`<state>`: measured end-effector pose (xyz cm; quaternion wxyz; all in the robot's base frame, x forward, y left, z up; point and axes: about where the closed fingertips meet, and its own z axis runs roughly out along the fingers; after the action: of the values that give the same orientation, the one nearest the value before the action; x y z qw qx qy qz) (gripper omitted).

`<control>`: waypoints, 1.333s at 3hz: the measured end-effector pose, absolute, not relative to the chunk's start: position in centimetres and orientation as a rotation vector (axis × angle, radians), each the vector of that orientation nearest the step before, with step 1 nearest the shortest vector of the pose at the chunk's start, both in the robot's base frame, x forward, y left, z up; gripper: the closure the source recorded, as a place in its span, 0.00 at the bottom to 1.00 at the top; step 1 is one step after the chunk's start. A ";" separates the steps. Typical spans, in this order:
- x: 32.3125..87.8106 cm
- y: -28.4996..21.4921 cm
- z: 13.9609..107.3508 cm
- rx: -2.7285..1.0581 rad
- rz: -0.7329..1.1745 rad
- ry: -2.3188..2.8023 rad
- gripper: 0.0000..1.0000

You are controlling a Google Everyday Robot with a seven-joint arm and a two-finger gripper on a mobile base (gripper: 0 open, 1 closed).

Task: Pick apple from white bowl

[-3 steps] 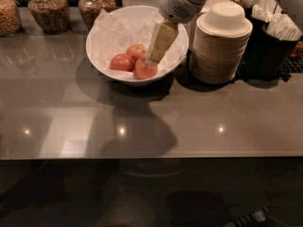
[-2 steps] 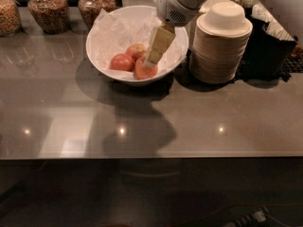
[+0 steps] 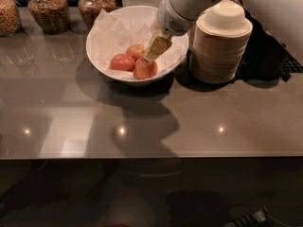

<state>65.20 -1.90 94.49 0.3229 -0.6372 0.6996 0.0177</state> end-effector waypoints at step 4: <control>65.4 -1.0 90.5 -1.672 0.144 1.900 0.41</control>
Offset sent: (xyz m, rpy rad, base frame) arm 0.0050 0.0048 -0.0393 0.0244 0.0878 -0.0136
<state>65.35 -1.05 90.55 0.2985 -0.6295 0.7154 0.0542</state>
